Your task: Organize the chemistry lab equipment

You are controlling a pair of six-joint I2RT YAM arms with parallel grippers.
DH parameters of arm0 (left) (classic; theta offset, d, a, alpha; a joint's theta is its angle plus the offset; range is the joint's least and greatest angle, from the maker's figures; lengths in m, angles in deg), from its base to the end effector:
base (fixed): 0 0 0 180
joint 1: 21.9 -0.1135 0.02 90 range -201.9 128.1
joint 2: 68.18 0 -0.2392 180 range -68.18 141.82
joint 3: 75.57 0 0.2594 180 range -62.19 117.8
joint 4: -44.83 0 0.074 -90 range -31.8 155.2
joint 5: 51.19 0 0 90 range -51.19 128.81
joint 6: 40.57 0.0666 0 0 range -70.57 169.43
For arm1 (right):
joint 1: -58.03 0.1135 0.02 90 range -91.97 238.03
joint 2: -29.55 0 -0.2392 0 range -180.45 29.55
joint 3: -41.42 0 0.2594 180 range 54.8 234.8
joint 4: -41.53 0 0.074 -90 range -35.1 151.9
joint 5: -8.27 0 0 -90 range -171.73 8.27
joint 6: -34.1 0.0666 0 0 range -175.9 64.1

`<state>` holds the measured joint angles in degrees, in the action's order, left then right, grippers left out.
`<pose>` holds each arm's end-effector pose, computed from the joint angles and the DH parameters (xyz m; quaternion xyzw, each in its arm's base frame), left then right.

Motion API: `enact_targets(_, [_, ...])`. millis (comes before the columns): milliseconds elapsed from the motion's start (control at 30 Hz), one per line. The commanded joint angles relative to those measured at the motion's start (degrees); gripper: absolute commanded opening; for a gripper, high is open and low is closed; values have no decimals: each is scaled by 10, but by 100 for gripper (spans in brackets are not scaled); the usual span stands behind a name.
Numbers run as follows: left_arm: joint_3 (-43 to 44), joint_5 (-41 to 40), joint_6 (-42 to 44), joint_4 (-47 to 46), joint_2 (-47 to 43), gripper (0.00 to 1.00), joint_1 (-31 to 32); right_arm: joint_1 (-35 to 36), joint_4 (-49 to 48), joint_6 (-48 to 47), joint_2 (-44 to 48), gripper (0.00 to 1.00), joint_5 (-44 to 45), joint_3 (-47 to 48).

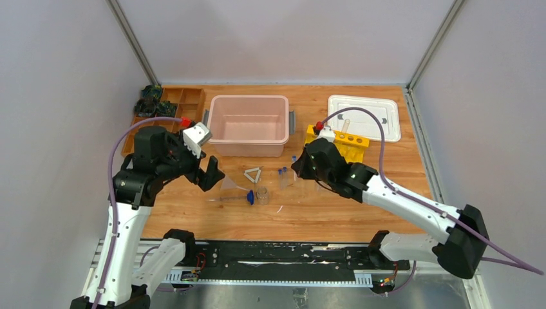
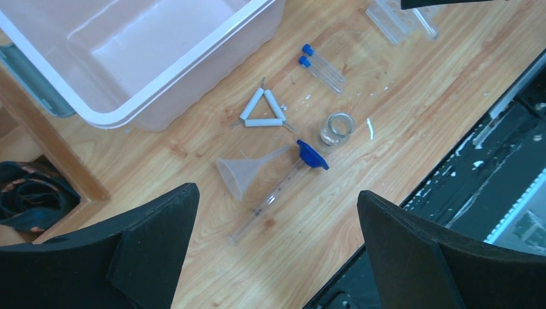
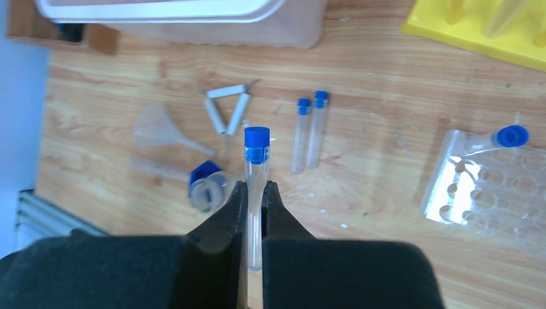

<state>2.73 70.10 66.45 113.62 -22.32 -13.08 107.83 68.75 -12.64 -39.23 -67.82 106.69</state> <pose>0.1704 -0.0614 0.3467 0.3108 0.8104 -0.2090 0.4506 0.2133 0.2276 0.2498 0.0106 0.8648 0.2838 0.4141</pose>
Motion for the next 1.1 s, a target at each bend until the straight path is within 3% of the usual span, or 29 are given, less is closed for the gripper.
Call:
enact_targets(0, [23,39,-35,-3,12,100,1,40,38,32,47,0,15,33])
enact_targets(167, [47,72,-96,-13,35,100,1,94,2,22,56,0,75,92])
enact_targets(400, [60,137,-156,-39,40,99,1,159,-154,-15,5,0,132,136])
enact_targets(567, [65,159,-179,-53,34,96,1,194,-191,-44,-38,0,156,186])
enact_targets(1067, [22,237,-294,-160,29,69,1,221,-268,-52,-77,0,151,215])
